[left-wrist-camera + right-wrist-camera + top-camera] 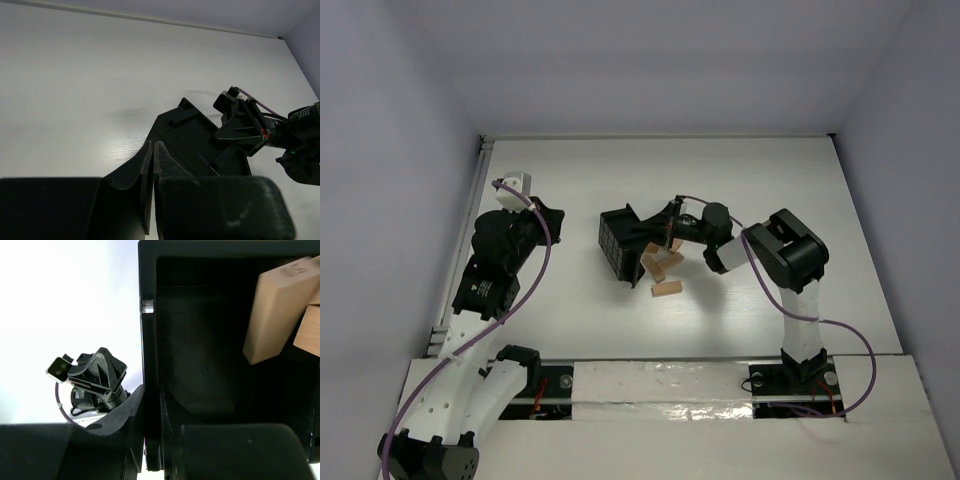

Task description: Build the wood block tower

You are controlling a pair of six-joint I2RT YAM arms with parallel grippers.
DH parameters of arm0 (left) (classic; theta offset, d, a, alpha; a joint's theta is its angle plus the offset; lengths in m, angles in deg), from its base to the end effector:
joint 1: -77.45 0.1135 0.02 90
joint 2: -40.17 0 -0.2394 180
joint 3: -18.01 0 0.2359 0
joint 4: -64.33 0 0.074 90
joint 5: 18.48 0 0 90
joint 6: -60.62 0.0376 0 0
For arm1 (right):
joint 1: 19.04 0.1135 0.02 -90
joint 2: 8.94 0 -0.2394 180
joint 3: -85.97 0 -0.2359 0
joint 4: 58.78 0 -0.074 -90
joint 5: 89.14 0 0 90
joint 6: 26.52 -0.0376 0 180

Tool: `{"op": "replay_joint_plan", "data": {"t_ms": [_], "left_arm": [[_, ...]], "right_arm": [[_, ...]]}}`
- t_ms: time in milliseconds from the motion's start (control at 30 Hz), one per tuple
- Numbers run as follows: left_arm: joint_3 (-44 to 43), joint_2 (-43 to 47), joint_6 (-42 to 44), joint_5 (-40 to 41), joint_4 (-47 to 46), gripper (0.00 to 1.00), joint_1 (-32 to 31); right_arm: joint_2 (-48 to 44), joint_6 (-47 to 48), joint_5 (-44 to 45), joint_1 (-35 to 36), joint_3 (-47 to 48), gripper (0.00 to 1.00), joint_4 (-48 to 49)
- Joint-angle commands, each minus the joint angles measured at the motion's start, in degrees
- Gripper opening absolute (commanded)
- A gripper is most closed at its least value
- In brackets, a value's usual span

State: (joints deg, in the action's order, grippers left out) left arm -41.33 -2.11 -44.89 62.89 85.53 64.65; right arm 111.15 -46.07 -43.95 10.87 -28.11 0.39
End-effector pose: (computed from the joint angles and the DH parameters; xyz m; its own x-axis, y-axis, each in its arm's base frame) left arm 0.1736 -0.0452 0.3357 -0.1654 -0.2335 -0.9582 0.3329 0.9013 -0.2771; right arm 0.3148 0.2117 0.1382 -0.9321 0.2351 0.2755 0.2508 -0.1296 0.9593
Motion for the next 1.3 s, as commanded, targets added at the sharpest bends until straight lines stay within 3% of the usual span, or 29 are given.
{"op": "replay_joint_plan", "data": {"t_ms": [0, 200, 433, 567, 767, 933, 1100, 1267], "left_arm": [[0.4, 0.1, -0.4, -0.6, -2.5, 0.00, -0.3], [0.4, 0.2, -0.3, -0.3, -2.3, 0.00, -0.3], [0.4, -0.3, -0.3, -1.0, -2.6, 0.00, -0.3], [0.5, 0.1, -0.3, -0.8, -2.5, 0.00, -0.3], [0.6, 0.2, -0.4, -0.6, -2.4, 0.00, -0.3], [0.6, 0.2, -0.3, -0.8, -2.5, 0.00, -0.3], [0.6, 0.1, -0.3, -0.8, -2.4, 0.00, -0.3], [0.6, 0.5, -0.4, -0.4, -2.3, 0.00, -0.3]], "right_arm": [[-2.4, -0.5, 0.6, 0.0, 2.9, 0.00, 29.9], [2.5, -1.6, 0.6, 0.0, 1.6, 0.00, 30.0], [-6.9, 1.8, 0.3, 0.0, -2.9, 0.00, 29.8], [0.0, -2.1, -1.5, 0.6, -1.6, 0.00, 30.1], [-9.8, 1.1, -1.2, 1.2, -0.9, 0.00, 29.0], [-2.4, -0.8, -1.6, 3.1, -3.7, 0.00, 30.0], [-10.0, -1.2, -2.7, 3.1, 1.4, 0.00, 29.8], [-5.4, -1.4, -2.6, 3.7, -1.0, 0.00, 30.0]]}}
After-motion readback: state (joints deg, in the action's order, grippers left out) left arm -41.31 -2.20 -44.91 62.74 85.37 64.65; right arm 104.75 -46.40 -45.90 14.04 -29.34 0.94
